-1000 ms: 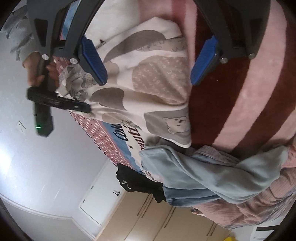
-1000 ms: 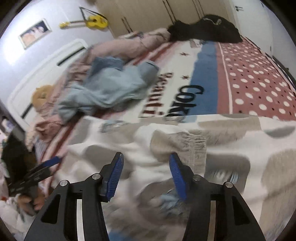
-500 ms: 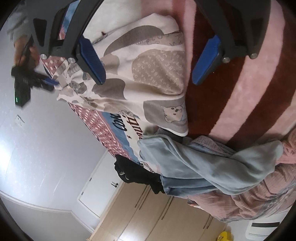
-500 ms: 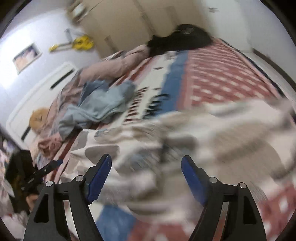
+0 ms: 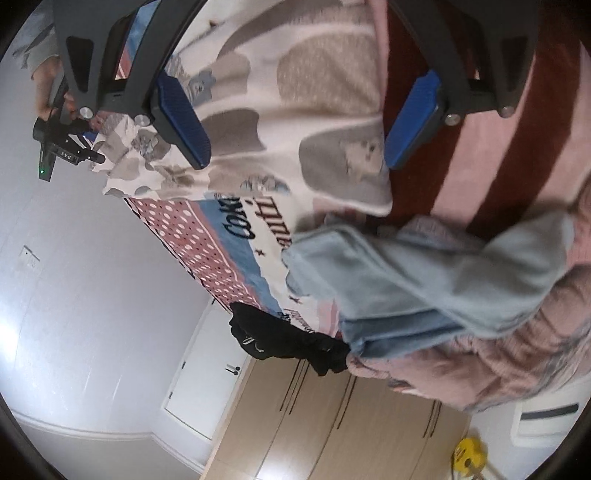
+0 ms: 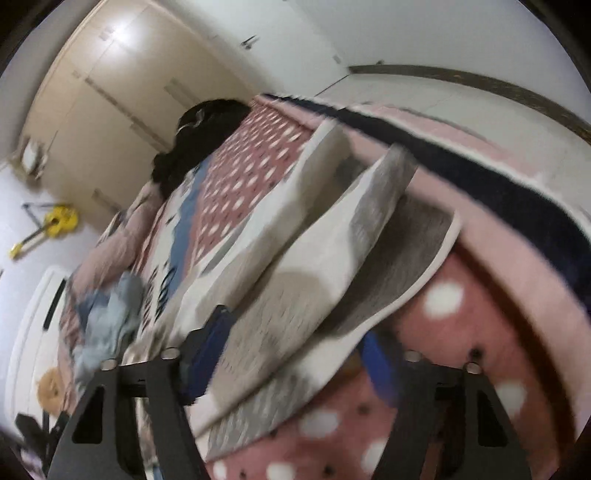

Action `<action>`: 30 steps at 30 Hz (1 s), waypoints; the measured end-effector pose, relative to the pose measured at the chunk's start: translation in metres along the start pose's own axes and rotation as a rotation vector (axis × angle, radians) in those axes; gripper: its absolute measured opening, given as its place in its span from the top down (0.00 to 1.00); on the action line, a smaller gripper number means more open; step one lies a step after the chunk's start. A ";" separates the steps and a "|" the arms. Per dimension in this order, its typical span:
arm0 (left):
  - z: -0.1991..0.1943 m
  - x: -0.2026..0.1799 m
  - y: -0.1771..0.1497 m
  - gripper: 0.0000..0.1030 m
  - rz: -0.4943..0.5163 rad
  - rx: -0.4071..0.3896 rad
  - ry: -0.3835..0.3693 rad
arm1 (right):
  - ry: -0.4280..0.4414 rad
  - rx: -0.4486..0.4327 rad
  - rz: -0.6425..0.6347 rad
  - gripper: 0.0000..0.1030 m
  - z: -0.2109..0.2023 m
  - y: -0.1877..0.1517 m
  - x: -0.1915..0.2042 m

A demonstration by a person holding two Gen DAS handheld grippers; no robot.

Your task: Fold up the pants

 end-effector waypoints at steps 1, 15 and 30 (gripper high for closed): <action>0.000 0.000 0.001 0.09 0.009 -0.010 -0.001 | 0.000 -0.007 0.003 0.52 -0.007 0.002 -0.003; 0.000 0.004 -0.018 0.09 -0.052 -0.017 -0.004 | 0.008 -0.054 -0.023 0.55 0.007 0.034 -0.015; -0.008 0.005 -0.021 0.09 -0.033 -0.018 0.008 | -0.076 -0.136 -0.038 1.00 -0.030 0.039 -0.027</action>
Point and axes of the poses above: each gripper's, at about its wrist camera, not at the fingertips, and z roughly the way its jaws point, x to its left, y to its top, the point moved 7 cm from there along z, roughly the way its jaws point, and after that the axes turned 12 degrees about -x, right-handed, at the moved point
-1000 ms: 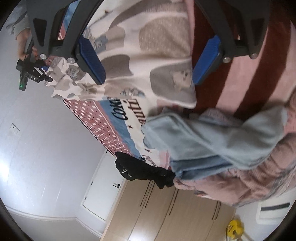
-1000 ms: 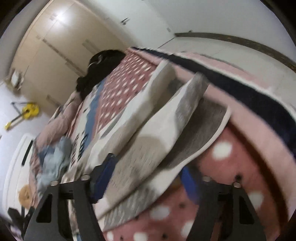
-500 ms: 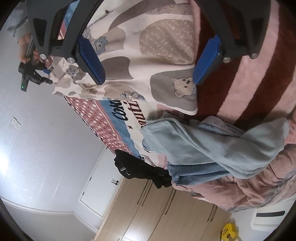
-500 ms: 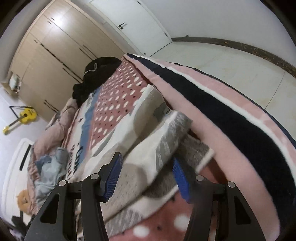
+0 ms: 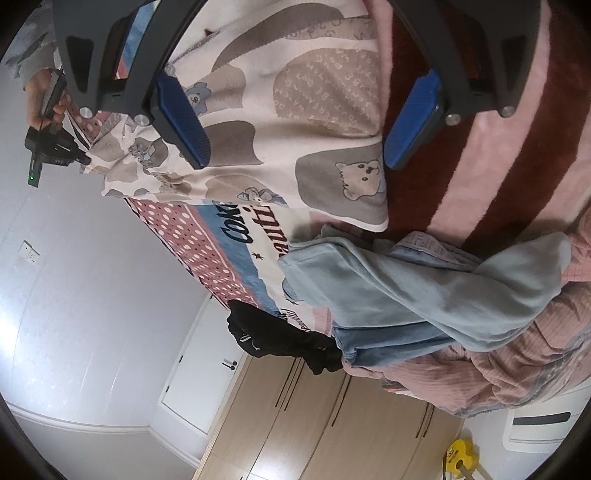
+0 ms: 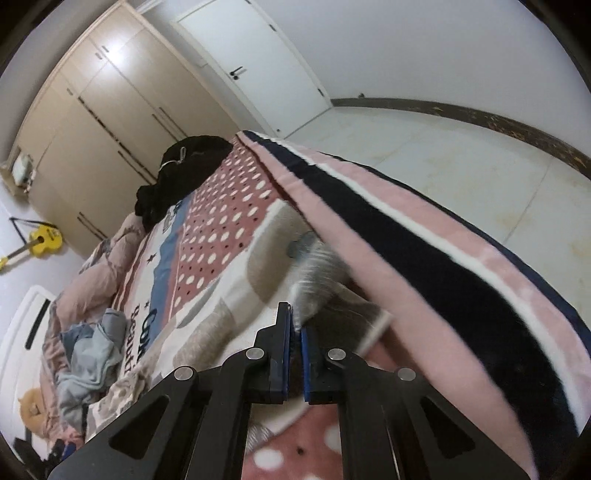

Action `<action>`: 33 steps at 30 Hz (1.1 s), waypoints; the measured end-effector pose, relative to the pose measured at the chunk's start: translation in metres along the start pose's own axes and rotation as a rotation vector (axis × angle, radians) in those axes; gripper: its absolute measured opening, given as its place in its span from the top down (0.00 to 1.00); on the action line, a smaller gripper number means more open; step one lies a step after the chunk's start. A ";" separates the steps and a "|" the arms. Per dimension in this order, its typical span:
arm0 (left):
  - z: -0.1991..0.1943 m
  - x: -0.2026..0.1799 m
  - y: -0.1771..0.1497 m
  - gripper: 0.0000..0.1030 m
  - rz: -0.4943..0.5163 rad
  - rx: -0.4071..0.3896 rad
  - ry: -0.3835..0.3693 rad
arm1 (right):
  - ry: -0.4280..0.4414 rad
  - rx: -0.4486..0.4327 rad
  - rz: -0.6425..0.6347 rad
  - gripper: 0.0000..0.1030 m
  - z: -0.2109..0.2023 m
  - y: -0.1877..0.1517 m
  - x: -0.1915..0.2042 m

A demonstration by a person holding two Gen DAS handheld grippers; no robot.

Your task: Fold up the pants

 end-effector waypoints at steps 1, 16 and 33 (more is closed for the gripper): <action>0.000 0.000 0.000 0.09 0.001 0.000 0.000 | -0.009 0.005 -0.005 1.00 -0.003 -0.002 -0.003; -0.005 0.004 0.004 0.09 -0.009 -0.012 0.000 | 0.020 0.032 -0.020 0.80 0.027 -0.005 0.005; -0.006 0.007 0.003 0.09 -0.008 -0.010 0.014 | -0.106 0.008 -0.086 1.00 0.002 0.006 -0.017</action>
Point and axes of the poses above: each gripper's, at about its wrist camera, not at the fingertips, and z roughly the way its jaws point, x to its left, y to its top, the point moved 7 cm from there along z, roughly the way its jaws point, and after that the axes turned 12 degrees about -x, right-handed, at the moved point
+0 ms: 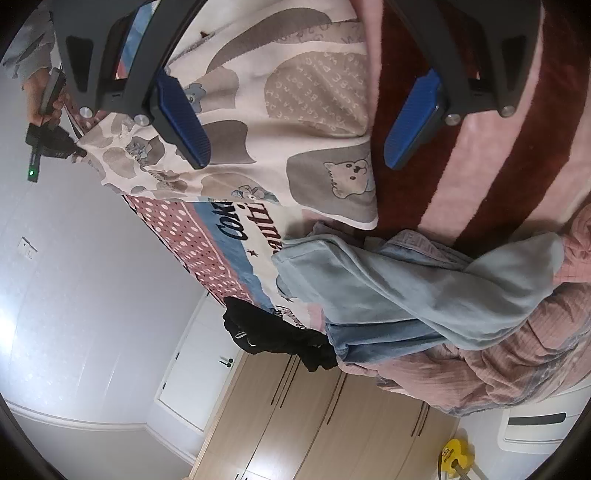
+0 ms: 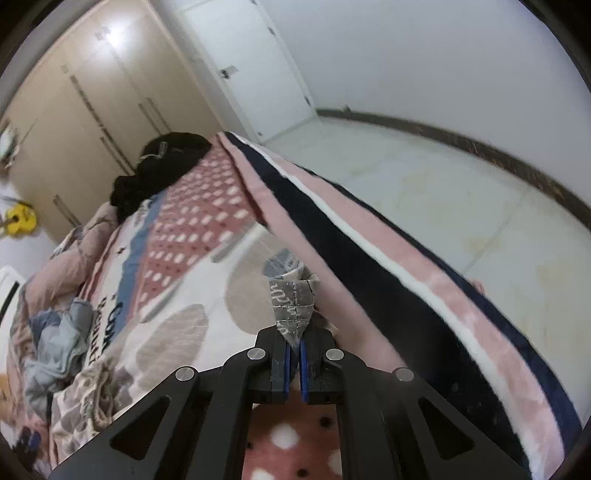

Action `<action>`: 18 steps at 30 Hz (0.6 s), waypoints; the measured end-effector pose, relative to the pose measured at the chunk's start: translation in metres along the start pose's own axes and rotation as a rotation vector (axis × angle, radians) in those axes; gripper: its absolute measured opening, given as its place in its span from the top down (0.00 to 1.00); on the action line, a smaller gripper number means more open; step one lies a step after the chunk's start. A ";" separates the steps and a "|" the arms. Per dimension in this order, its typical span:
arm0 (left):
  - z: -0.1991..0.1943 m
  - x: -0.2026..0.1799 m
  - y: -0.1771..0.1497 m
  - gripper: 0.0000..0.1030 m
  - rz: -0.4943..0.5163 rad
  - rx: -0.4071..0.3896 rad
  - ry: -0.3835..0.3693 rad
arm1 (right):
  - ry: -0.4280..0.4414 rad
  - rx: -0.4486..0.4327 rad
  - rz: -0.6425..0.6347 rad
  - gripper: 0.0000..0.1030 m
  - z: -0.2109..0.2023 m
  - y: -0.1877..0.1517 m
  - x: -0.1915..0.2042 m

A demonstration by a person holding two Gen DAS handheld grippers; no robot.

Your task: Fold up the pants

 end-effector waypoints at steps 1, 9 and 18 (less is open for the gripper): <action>-0.001 0.000 0.000 0.09 0.000 -0.002 0.000 | -0.005 0.023 -0.014 1.00 0.005 -0.004 0.000; -0.001 0.000 0.000 0.09 0.002 0.000 0.003 | 0.050 0.033 0.038 0.56 -0.028 -0.006 -0.005; 0.000 -0.020 -0.006 0.09 0.086 0.008 0.061 | 0.196 0.149 0.108 0.55 0.017 -0.036 0.028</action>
Point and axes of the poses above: each gripper's, at about its wrist camera, not at the fingertips, and z roughly the way its jaws point, x to its left, y to its top, the point moved 7 cm from there along z, roughly the way its jaws point, and after that the axes turned 12 degrees about -x, right-handed, at the moved point
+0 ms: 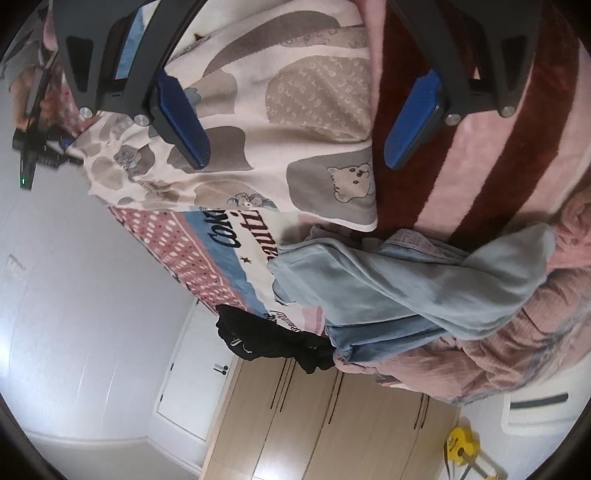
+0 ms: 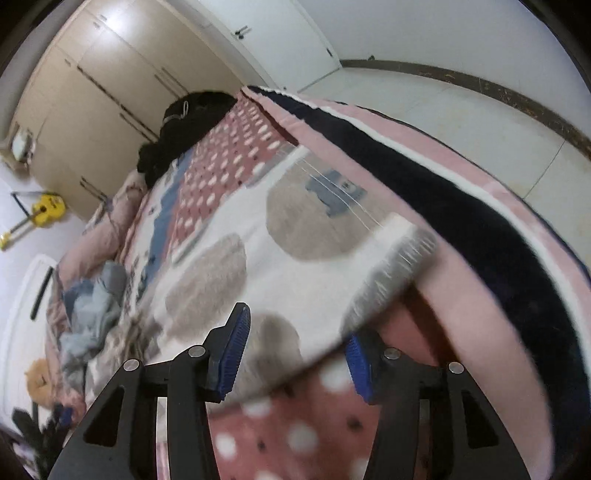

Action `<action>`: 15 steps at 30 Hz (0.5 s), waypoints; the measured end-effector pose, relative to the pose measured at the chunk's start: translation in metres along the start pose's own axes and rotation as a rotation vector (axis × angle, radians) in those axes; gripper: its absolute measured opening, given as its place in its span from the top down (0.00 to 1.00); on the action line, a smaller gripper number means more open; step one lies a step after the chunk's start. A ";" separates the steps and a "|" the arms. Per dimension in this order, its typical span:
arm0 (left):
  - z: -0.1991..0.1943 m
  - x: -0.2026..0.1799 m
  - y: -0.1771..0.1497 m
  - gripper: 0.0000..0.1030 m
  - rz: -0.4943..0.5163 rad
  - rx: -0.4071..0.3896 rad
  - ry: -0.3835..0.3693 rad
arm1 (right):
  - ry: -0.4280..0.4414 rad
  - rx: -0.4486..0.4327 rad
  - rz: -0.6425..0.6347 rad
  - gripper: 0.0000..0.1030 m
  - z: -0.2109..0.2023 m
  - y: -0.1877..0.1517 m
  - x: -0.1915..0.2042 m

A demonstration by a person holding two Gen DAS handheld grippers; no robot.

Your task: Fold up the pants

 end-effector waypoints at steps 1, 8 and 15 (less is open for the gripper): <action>-0.001 -0.003 0.000 0.09 0.008 -0.003 -0.006 | 0.014 -0.005 0.013 0.55 0.006 0.003 0.001; -0.015 -0.024 0.013 0.02 0.059 -0.077 0.001 | -0.035 -0.046 -0.001 0.94 0.020 0.014 0.007; -0.024 -0.026 0.020 0.02 0.060 -0.109 -0.001 | 0.055 -0.161 -0.163 0.97 -0.021 0.031 0.079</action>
Point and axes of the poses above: each gripper's, at about its wrist camera, not at the fingertips, and z roughly the way its jaws point, x to its left, y to its top, the point moved 7 cm from there along z, roughly the way its jaws point, and after that the axes turned 12 degrees about -x, right-handed, at the moved point
